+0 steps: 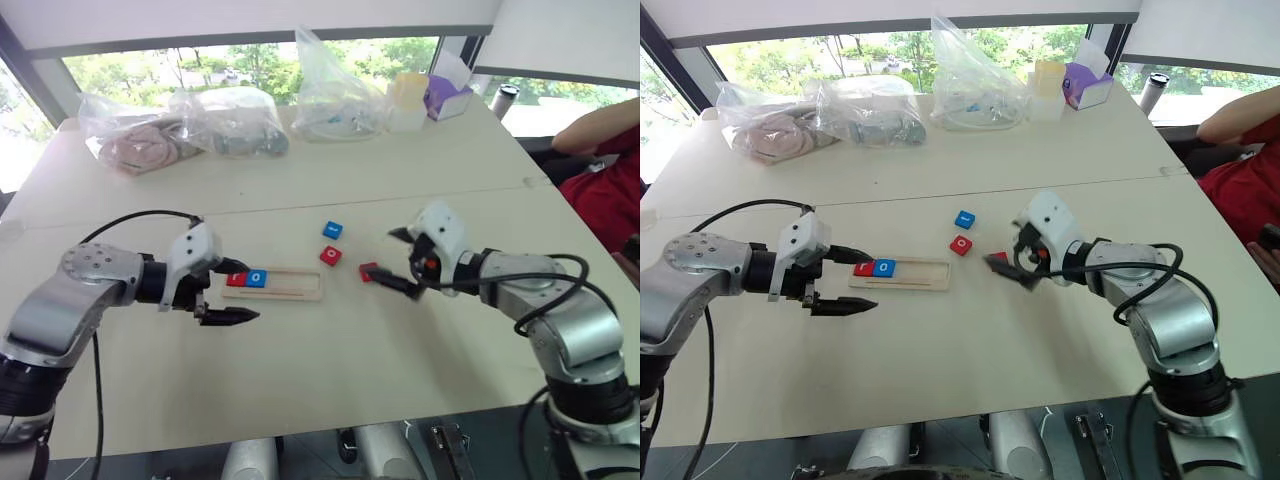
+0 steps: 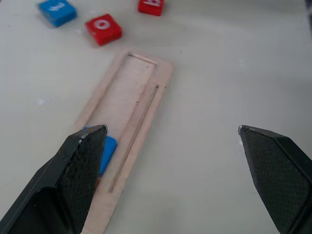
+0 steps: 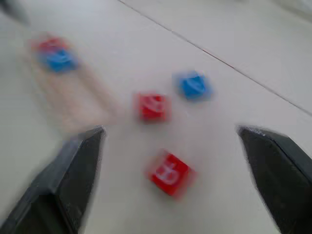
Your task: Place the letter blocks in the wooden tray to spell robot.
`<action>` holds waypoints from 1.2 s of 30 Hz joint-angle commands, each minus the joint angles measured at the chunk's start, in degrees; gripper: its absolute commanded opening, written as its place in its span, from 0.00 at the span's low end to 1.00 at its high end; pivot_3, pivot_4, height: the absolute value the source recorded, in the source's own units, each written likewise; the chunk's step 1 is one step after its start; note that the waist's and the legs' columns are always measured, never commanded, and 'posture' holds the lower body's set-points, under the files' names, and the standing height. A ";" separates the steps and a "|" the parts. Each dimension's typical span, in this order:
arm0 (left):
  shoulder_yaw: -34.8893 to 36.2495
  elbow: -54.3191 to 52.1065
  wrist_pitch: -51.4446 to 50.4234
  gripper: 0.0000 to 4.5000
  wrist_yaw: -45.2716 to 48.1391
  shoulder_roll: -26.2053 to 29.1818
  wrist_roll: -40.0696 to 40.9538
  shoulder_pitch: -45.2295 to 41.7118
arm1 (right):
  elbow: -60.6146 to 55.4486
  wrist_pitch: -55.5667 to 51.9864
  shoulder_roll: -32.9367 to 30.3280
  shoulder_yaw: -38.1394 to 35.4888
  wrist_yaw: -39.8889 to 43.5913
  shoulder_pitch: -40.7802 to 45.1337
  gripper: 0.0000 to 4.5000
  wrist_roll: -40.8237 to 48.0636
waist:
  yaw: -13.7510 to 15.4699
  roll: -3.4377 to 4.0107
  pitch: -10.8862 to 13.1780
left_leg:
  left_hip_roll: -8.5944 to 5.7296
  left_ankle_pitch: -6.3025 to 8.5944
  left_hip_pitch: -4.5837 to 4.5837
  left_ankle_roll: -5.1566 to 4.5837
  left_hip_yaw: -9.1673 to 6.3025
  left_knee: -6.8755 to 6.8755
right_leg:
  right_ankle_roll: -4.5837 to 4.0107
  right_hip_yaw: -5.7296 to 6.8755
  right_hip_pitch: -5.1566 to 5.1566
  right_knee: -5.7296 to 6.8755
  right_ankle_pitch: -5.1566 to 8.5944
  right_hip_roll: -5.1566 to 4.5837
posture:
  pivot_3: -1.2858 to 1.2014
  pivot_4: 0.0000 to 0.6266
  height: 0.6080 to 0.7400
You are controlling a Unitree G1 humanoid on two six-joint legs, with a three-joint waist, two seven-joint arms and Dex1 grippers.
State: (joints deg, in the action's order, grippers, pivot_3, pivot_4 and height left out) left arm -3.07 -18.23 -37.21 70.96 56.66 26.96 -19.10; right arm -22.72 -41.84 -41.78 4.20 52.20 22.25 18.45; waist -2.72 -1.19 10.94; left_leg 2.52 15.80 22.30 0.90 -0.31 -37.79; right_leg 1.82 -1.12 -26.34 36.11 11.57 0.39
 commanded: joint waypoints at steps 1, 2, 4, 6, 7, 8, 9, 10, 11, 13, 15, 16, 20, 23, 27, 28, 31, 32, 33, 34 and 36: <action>1.96 -2.49 0.81 1.00 1.09 2.51 0.24 -0.96 | 15.89 20.75 -1.41 7.13 9.84 4.66 0.99 -7.24 | -0.22 -0.02 0.02 | 0.00 0.00 -0.02 0.00 0.05 -0.01 | 0.00 -0.04 0.01 0.00 0.00 0.00 | 0.52 0.24 0.99; 2.05 -2.47 1.36 1.00 0.94 3.01 -0.34 -0.93 | 19.61 24.29 -0.97 8.40 11.27 5.87 0.99 -8.25 | -0.31 -0.02 0.04 | 0.00 0.00 -0.03 0.00 0.11 -0.05 | 0.00 -0.08 0.00 0.00 0.00 0.00 | 0.52 0.24 0.99; 2.71 -2.61 0.90 1.00 0.37 3.10 0.10 -1.26 | 24.84 28.80 0.07 9.65 14.03 7.65 0.99 -8.81 | -0.27 -0.04 0.05 | -0.01 0.00 -0.02 0.00 0.11 -0.11 | 0.00 -0.11 0.02 0.03 -0.01 0.00 | 0.52 0.24 0.99; 4.10 -2.86 -0.11 1.00 -0.54 3.02 1.11 -1.45 | 31.71 33.16 1.99 11.25 15.43 10.45 0.99 -10.58 | -0.39 -0.09 0.09 | -0.01 0.00 -0.02 0.00 0.11 -0.15 | 0.01 -0.13 0.02 0.08 -0.01 0.01 | 0.52 0.24 0.99; 4.60 -2.94 -0.45 1.00 -1.03 3.08 1.28 -1.31 | 34.09 34.64 2.76 11.67 16.10 11.37 0.99 -10.98 | -0.44 -0.11 0.11 | -0.01 -0.01 -0.01 0.00 0.12 -0.17 | 0.01 -0.16 0.01 0.08 -0.02 0.02 | 0.52 0.24 0.99; 4.98 -2.96 -0.60 1.00 -1.38 3.22 1.25 -0.95 | 35.88 35.27 3.52 11.70 16.52 12.05 0.99 -11.04 | -0.37 -0.11 0.11 | -0.01 -0.01 0.01 0.00 0.12 -0.18 | 0.02 -0.17 0.01 0.09 -0.03 0.02 | 0.52 0.24 0.99; 5.42 -2.98 -0.56 1.00 -1.65 3.43 1.13 -0.34 | 37.15 36.07 4.02 11.80 17.14 12.50 0.99 -11.06 | -0.26 -0.11 0.11 | -0.02 -0.01 0.01 0.01 0.12 -0.19 | 0.02 -0.18 0.02 0.10 -0.03 0.01 | 0.52 0.24 0.99; 5.82 -3.13 -0.51 1.00 -1.96 3.62 1.02 0.41 | 39.15 37.07 4.55 11.93 17.62 13.17 0.99 -11.39 | -0.12 -0.11 0.11 | -0.02 -0.01 0.00 0.01 0.12 -0.19 | 0.02 -0.19 0.03 0.11 -0.04 0.01 | 0.52 0.24 0.99; 6.12 -3.23 -0.37 1.00 -2.10 3.76 0.97 1.00 | 41.14 38.12 5.03 12.06 17.90 13.89 0.99 -11.90 | -0.04 -0.10 0.11 | -0.02 -0.01 0.01 0.00 0.12 -0.19 | 0.03 -0.20 0.02 0.11 -0.04 0.02 | 0.52 0.24 0.99; 6.41 -3.62 -0.31 1.00 -2.43 3.80 1.12 1.65 | 44.21 39.46 5.56 12.15 18.88 14.98 0.99 -12.45 | 0.18 -0.09 0.12 | -0.02 0.00 0.02 0.00 0.14 -0.18 | 0.03 -0.21 0.01 0.11 -0.05 0.01 | 0.52 0.24 0.99; 6.69 -4.03 -0.62 1.00 -2.99 3.62 1.60 1.84 | 47.28 39.31 6.07 11.86 20.78 16.30 0.99 -11.90 | 0.36 -0.09 0.12 | -0.02 -0.01 0.03 0.00 0.13 -0.18 | 0.03 -0.21 0.00 0.11 -0.04 0.01 | 0.52 0.24 0.99; 6.78 -4.18 -0.76 1.00 -3.25 3.54 1.80 1.93 | 49.21 39.23 6.31 11.69 21.88 17.21 0.99 -11.69 | 0.34 -0.09 0.12 | -0.02 -0.01 0.03 0.01 0.13 -0.18 | 0.02 -0.21 0.01 0.11 -0.04 0.01 | 0.52 0.24 0.99; 6.78 -4.55 -1.08 1.00 -3.93 3.48 2.11 2.21 | 54.09 39.80 6.81 11.49 25.56 19.59 0.99 -11.83 | 0.29 -0.09 0.12 | -0.02 -0.01 -0.01 0.01 0.14 -0.22 | 0.01 -0.23 0.07 0.13 -0.05 0.01 | 0.52 0.24 0.99; 6.76 -4.76 -1.29 1.00 -4.34 3.47 2.19 2.29 | 59.92 40.44 7.80 10.57 26.43 22.82 0.99 -12.13 | 0.19 -0.09 0.12 | -0.02 -0.01 -0.04 0.01 0.14 -0.22 | 0.01 -0.24 0.08 0.15 -0.06 0.02 | 0.52 0.24 0.99; 6.79 -4.88 -1.25 1.00 -4.70 3.53 2.15 2.62 | 66.97 43.52 9.11 10.42 25.93 26.05 0.99 -13.82 | 0.18 -0.09 0.12 | -0.02 -0.01 -0.06 0.01 0.15 -0.22 | -0.01 -0.25 0.08 0.18 -0.07 0.02 | 0.52 0.24 0.99; 6.76 -4.90 -1.20 1.00 -4.82 3.51 2.14 2.71 | 68.16 44.16 9.46 10.39 25.88 26.49 0.99 -14.10 | 0.18 -0.09 0.12 | -0.02 -0.01 -0.06 0.01 0.14 -0.22 | -0.01 -0.25 0.08 0.21 -0.08 0.02 | 0.52 0.24 0.99; 6.84 -5.01 -1.17 1.00 -5.25 3.44 2.16 2.99 | 70.56 46.02 10.37 10.43 26.04 26.84 0.81 -15.07 | 0.17 -0.09 0.12 | -0.02 -0.01 -0.07 0.01 0.14 -0.22 | 0.09 -0.26 0.07 0.23 -0.14 0.03 | 0.52 0.24 0.99; 6.88 -5.02 -1.12 1.00 -5.34 3.44 2.16 3.09 | 70.78 46.62 10.55 10.55 26.17 26.68 0.70 -15.40 | 0.18 -0.09 0.12 | -0.02 -0.01 -0.07 0.01 0.15 -0.22 | 0.10 -0.26 0.07 0.23 -0.15 0.03 | 0.52 0.24 0.99; 6.94 -4.99 -1.08 1.00 -5.44 3.42 2.17 3.17 | 70.83 46.93 10.73 10.61 26.33 26.49 0.60 -15.60 | 0.19 -0.09 0.12 | -0.02 -0.01 -0.08 0.01 0.14 -0.22 | 0.10 -0.26 0.08 0.23 -0.15 0.03 | 0.52 0.24 0.99; 7.04 -4.91 -1.02 1.00 -5.55 3.40 2.16 3.25 | 70.74 47.10 10.92 10.58 26.51 26.29 0.48 -15.71 | 0.18 -0.09 0.12 | -0.02 -0.01 -0.08 0.01 0.14 -0.22 | 0.10 -0.26 0.08 0.23 -0.15 0.03 | 0.52 0.24 0.99; 7.27 -4.89 -0.98 1.00 -5.85 3.37 2.14 3.52 | 70.48 46.95 11.27 9.97 26.65 26.01 0.25 -15.29 | 0.17 -0.09 0.12 | -0.02 -0.01 -0.08 0.01 0.14 -0.22 | 0.11 -0.26 0.08 0.24 -0.16 0.03 | 0.52 0.24 0.99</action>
State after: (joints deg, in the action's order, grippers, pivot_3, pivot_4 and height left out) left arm 1.56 -22.10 -38.49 65.52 59.66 28.50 -15.76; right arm 47.90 4.63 -30.97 14.94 78.16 48.40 3.16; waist -2.56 -1.28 11.05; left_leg 2.50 15.79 22.19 0.91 -0.16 -38.01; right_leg 1.93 -1.38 -26.24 36.36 11.42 0.42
